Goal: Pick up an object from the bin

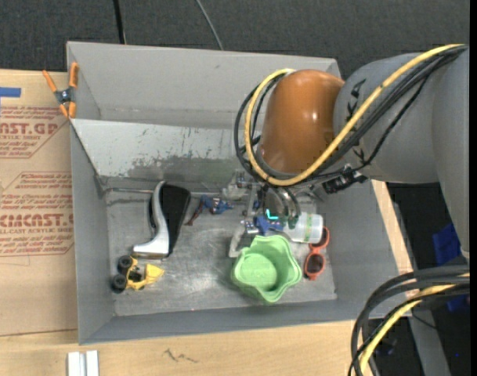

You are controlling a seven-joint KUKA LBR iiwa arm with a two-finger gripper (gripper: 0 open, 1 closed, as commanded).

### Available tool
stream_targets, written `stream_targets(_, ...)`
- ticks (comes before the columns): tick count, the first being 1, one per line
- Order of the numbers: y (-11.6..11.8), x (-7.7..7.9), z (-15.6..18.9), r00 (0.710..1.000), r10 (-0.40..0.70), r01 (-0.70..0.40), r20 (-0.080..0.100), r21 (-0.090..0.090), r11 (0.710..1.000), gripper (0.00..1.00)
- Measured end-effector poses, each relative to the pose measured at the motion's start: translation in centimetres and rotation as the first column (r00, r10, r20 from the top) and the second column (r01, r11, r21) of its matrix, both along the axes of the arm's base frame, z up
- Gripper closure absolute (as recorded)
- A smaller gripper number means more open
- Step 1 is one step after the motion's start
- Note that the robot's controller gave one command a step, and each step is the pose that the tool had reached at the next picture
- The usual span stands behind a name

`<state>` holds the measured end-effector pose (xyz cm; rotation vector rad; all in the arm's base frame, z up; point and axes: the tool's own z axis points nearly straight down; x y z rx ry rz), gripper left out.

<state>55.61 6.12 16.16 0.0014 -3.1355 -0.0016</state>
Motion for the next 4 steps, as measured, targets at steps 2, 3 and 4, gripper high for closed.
stream_targets(2,0.0,-0.8,-0.2,0.998,0.064,-0.064,0.013,-0.001,0.998,0.0)
stream_targets(3,-2.4,-4.0,-6.4,0.965,0.259,-0.259,0.027,-0.002,0.966,1.0)
stream_targets(4,-2.4,-4.0,-6.4,0.965,0.259,-0.259,0.027,-0.003,0.966,1.0)
